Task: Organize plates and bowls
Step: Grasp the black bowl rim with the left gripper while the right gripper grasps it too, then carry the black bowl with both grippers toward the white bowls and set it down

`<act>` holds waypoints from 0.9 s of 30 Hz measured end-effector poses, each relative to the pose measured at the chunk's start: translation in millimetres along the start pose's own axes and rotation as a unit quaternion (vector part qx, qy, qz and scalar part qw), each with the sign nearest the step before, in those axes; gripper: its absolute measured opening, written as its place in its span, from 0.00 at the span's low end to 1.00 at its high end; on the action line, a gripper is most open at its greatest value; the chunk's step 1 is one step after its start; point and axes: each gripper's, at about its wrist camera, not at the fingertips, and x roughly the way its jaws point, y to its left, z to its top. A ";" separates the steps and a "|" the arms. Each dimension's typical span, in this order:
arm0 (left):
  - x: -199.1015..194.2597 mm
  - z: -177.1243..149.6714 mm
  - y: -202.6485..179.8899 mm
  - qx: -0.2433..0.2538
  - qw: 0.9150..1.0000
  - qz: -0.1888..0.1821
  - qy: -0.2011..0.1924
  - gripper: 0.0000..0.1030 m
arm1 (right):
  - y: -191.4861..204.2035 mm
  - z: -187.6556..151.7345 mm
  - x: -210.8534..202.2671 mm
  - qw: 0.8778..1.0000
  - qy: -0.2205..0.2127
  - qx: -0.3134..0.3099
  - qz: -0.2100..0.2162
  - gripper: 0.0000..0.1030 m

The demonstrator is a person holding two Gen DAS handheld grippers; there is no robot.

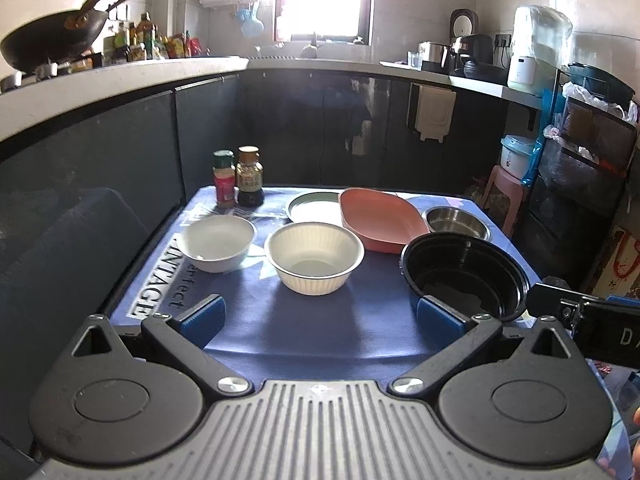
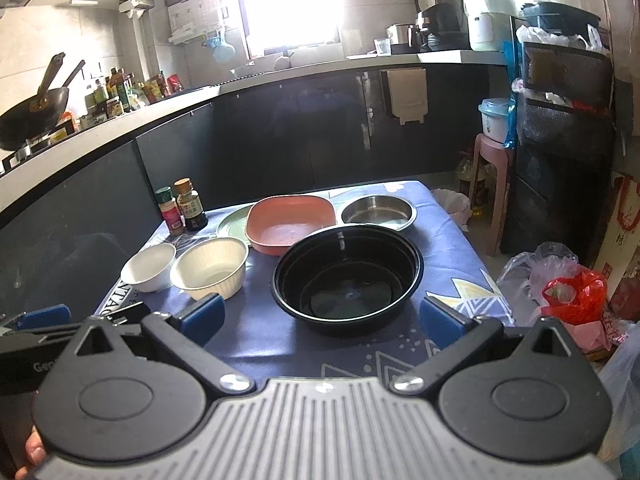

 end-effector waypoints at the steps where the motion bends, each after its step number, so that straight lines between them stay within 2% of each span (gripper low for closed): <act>1: 2.9 1.5 -0.9 -0.002 1.000 -0.007 0.001 1.00 | -3.1 0.9 1.8 1.000 -0.002 0.001 0.000 0.97; 4: 12.8 6.4 -5.7 -0.005 1.000 -0.028 0.007 1.00 | -16.2 2.8 8.5 1.000 -0.015 0.008 -0.012 0.97; 6: 22.4 10.2 -8.2 -0.010 0.998 -0.055 0.016 1.00 | -29.5 3.1 15.9 1.000 -0.018 0.021 0.005 0.97; 9: 41.9 16.3 -15.4 -0.023 0.995 -0.087 0.033 1.00 | -50.3 7.5 31.6 0.998 0.006 0.062 0.032 0.97; 11: 58.1 20.5 -21.2 -0.034 0.994 -0.096 0.044 1.00 | -65.2 12.1 46.1 0.994 0.029 0.092 0.053 0.92; 12: 66.9 22.4 -24.5 -0.040 0.993 -0.097 0.049 0.99 | -71.0 14.0 52.5 0.992 0.040 0.103 0.056 0.85; 14: 84.6 25.2 -30.0 -0.050 0.991 -0.105 0.059 0.93 | -81.4 17.8 68.1 0.990 0.059 0.120 0.052 0.72; 16: 102.3 27.1 -34.2 -0.056 0.989 -0.113 0.077 0.81 | -89.5 18.6 82.8 0.988 0.074 0.131 0.043 0.54; 17: 110.1 27.3 -35.9 -0.060 0.988 -0.116 0.084 0.76 | -93.8 18.5 90.0 0.986 0.080 0.137 0.041 0.52; 19: 126.2 27.8 -37.9 -0.065 0.985 -0.122 0.100 0.54 | -101.5 17.5 102.5 0.983 0.090 0.151 0.043 0.40; 20: 133.0 28.4 -38.8 -0.067 0.984 -0.125 0.107 0.50 | -104.8 16.8 108.0 0.982 0.093 0.158 0.045 0.36; 22: 146.2 28.0 -40.7 -0.068 0.982 -0.126 0.122 0.45 | -110.5 16.8 116.8 0.980 0.099 0.164 0.046 0.23; 25: 158.9 25.7 -42.8 -0.069 0.981 -0.121 0.132 0.36 | -115.8 16.1 126.7 0.979 0.106 0.169 0.039 0.18; 27: 166.6 24.2 -44.4 -0.069 0.981 -0.119 0.137 0.36 | -120.2 16.6 130.9 0.978 0.108 0.175 0.034 0.17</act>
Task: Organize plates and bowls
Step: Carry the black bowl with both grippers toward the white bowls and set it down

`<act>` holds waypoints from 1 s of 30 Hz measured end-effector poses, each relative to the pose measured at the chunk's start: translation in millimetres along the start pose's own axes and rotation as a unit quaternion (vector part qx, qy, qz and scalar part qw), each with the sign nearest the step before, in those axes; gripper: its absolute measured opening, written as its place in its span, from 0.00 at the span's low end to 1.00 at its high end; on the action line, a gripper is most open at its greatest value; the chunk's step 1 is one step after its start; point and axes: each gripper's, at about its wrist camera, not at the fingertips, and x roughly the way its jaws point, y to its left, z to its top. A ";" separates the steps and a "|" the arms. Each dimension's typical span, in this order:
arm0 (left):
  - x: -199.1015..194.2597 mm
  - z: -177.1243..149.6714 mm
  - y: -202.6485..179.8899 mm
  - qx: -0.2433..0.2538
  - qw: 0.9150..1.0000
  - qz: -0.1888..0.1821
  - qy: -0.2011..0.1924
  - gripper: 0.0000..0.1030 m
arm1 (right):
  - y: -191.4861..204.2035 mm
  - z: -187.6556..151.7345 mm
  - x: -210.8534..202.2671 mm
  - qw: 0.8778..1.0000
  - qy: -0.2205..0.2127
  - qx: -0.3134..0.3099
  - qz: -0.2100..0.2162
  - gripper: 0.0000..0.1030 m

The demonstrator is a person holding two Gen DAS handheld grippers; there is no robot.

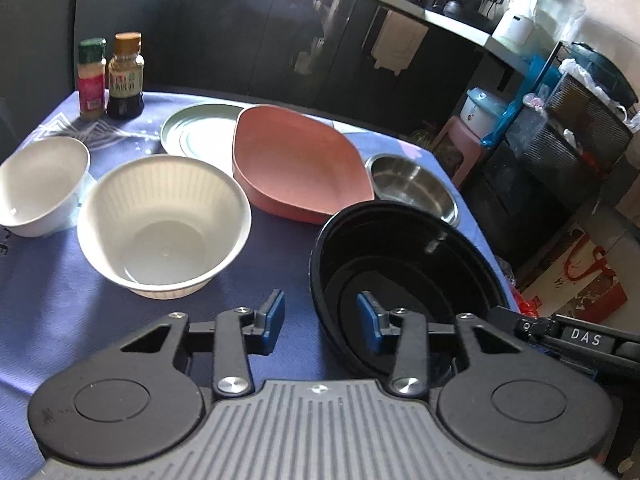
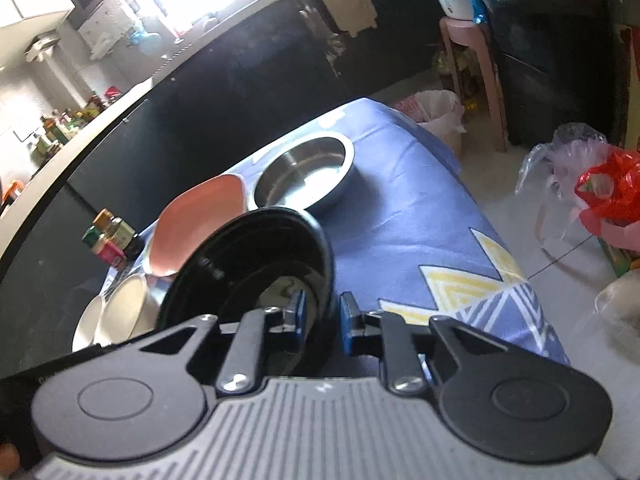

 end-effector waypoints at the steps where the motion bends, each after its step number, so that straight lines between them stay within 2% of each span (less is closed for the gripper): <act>1: 3.5 0.7 0.4 0.001 1.000 0.001 0.003 0.36 | -1.7 1.4 1.4 1.000 0.000 -0.001 0.001 0.18; 5: 14.1 3.4 1.8 0.004 1.000 0.011 0.002 0.33 | -2.7 5.5 9.0 1.000 0.004 -0.007 -0.004 0.18; 7: 18.0 4.4 2.2 0.008 1.000 0.009 0.000 0.13 | -1.4 6.3 15.2 1.000 0.008 -0.013 -0.007 0.18; 8: 19.1 4.1 1.8 0.010 1.000 0.001 0.003 0.10 | -1.1 5.5 15.9 1.000 0.010 -0.012 -0.004 0.17; 10: 16.1 1.7 -0.3 0.020 1.000 -0.006 0.002 0.10 | 1.5 3.3 14.4 1.000 0.011 -0.019 -0.001 0.09; 14: -4.3 -3.0 -3.5 0.038 0.999 -0.005 -0.018 0.10 | 10.1 -3.5 -1.0 0.999 -0.002 -0.034 0.000 0.10; 20: -43.2 -13.4 9.0 0.037 0.999 -0.014 -0.034 0.10 | 31.1 -18.0 -34.5 0.998 -0.014 -0.053 0.023 0.10; 30: -106.8 -48.5 50.6 0.005 0.999 0.003 -0.047 0.10 | 69.0 -62.8 -56.4 0.995 0.012 -0.087 0.046 0.12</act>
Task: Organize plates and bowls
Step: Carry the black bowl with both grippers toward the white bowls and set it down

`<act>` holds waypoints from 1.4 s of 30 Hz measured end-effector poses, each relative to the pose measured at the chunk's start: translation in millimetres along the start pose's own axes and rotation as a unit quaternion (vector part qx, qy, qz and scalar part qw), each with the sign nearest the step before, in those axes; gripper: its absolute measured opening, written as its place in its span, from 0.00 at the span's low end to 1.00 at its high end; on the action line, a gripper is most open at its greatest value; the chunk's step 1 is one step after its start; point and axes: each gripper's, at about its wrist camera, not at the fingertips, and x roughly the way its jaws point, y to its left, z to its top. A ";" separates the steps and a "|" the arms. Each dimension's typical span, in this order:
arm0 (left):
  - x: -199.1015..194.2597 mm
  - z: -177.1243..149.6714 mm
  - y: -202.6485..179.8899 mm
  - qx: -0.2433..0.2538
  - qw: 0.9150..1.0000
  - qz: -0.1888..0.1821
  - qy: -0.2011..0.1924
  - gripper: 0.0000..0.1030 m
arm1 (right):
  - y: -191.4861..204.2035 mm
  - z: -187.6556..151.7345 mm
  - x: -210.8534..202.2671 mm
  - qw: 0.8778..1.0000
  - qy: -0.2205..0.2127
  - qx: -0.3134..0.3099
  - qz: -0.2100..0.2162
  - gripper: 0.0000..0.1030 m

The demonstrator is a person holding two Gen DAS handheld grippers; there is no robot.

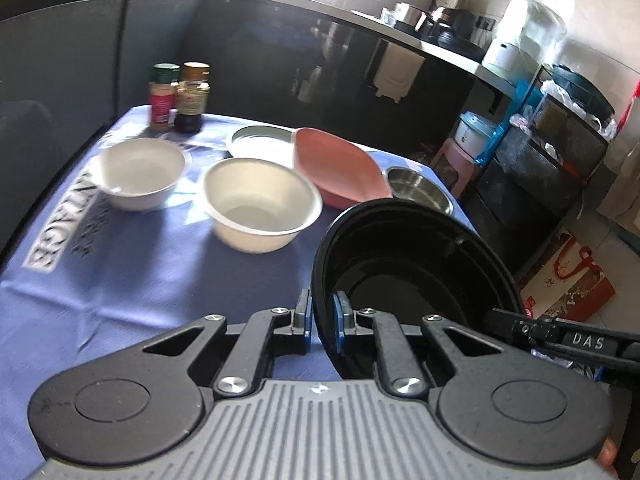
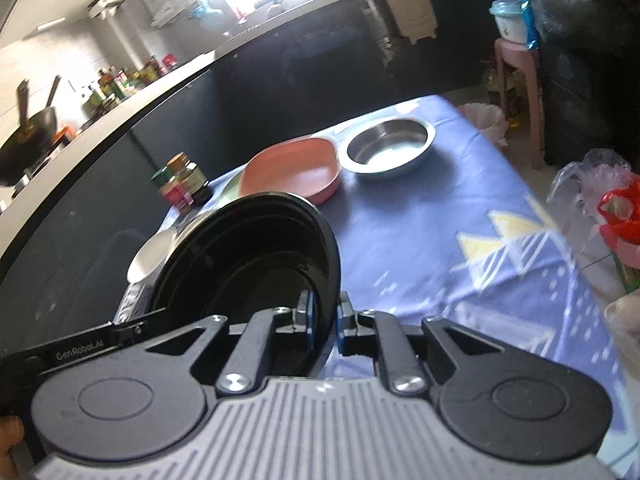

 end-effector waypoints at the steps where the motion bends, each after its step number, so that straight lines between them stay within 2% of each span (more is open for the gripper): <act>1: -4.7 -2.9 2.4 0.001 1.000 0.003 -0.001 0.10 | 2.9 -3.4 1.0 1.000 0.005 0.000 0.002 0.12; 13: -28.3 -30.8 31.4 -0.012 1.000 0.016 0.011 0.10 | 28.7 -29.9 3.3 0.999 0.033 -0.017 -0.001 0.12; 42: -24.7 -43.2 44.5 -0.012 0.999 0.030 0.036 0.16 | 40.2 -46.3 21.2 0.997 0.069 -0.030 -0.014 0.14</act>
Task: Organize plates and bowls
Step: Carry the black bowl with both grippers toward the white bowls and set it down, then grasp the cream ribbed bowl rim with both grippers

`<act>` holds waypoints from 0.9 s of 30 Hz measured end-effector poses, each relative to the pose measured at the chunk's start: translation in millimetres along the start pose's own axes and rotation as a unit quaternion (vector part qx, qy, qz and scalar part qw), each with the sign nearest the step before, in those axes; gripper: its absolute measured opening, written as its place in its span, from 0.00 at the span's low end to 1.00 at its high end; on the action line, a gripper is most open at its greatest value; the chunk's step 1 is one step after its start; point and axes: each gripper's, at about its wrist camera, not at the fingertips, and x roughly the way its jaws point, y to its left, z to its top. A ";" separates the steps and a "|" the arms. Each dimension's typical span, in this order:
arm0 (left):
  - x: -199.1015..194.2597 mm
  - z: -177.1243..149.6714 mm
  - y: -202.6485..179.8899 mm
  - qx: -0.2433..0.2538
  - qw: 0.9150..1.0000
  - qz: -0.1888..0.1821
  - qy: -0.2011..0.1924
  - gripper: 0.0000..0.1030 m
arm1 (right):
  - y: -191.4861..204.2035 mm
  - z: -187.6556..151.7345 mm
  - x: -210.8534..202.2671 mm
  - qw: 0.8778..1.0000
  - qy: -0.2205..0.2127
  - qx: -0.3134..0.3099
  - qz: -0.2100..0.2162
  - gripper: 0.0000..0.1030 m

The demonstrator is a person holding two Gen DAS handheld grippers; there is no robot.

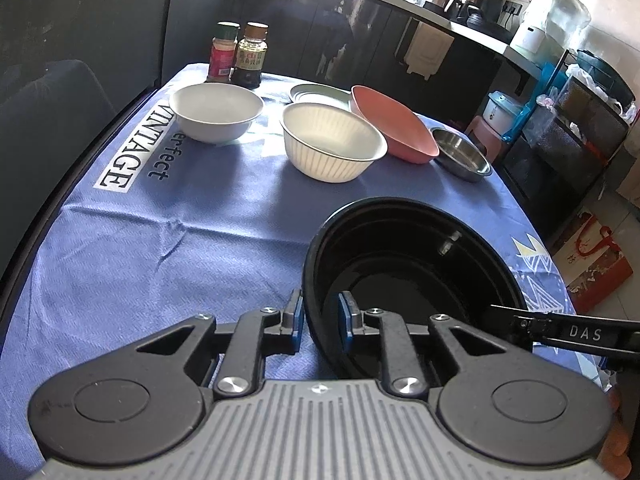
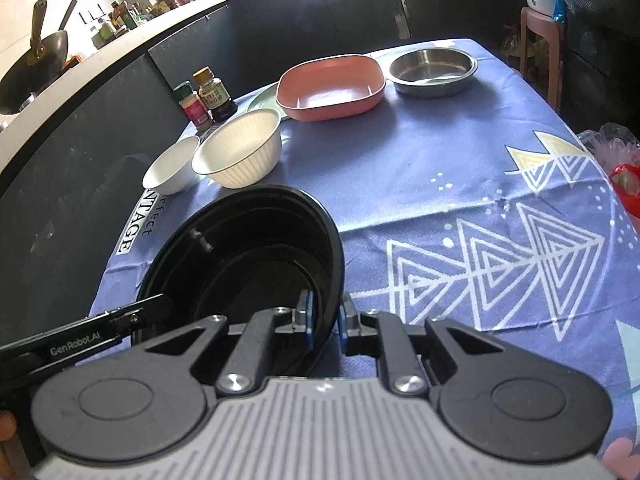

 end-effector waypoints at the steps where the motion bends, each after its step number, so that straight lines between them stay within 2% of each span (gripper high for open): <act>1: -0.2 -0.2 -0.5 0.000 1.000 0.001 0.000 0.16 | -0.1 -0.2 0.7 1.000 0.001 0.000 0.000 0.14; 3: -0.1 0.1 0.9 -0.002 1.000 0.000 0.001 0.19 | -0.9 -0.3 1.4 1.000 0.000 0.003 0.000 0.14; 5: -0.3 0.6 2.2 -0.005 1.000 0.005 0.001 0.35 | -3.5 0.1 1.3 1.000 0.000 0.008 0.001 0.14; 6: -1.0 0.8 2.6 -0.007 1.000 0.012 0.000 0.49 | -5.2 0.6 1.1 1.000 -0.001 0.011 0.001 0.14; 7: -2.4 0.7 3.1 -0.007 1.000 0.019 -0.004 0.55 | -7.6 1.4 0.3 1.000 -0.003 0.014 -0.001 0.14; 9: -5.8 1.7 6.1 -0.006 1.000 0.025 -0.012 0.56 | -13.3 3.3 -2.4 1.000 -0.008 0.023 -0.004 0.16; 12: -10.0 5.9 11.4 -0.015 0.999 0.026 -0.019 0.56 | -19.1 6.0 -8.8 0.999 -0.020 0.033 -0.008 0.34; 15: -12.3 13.2 14.0 -0.018 0.999 0.029 -0.030 0.56 | -20.6 12.7 -13.8 0.999 -0.033 0.029 -0.013 0.35; 18: -11.4 25.6 17.1 -0.030 0.998 0.031 -0.040 0.56 | -22.7 27.6 -16.0 0.998 -0.040 0.038 -0.002 0.35; 21: -10.5 41.5 18.3 -0.042 0.997 0.034 -0.056 0.61 | -17.7 44.3 -14.8 0.999 -0.047 0.025 0.001 0.35; 27: 8.7 75.2 13.6 -0.031 0.995 0.058 -0.070 0.64 | -15.3 83.3 11.4 0.999 -0.036 0.006 0.010 0.35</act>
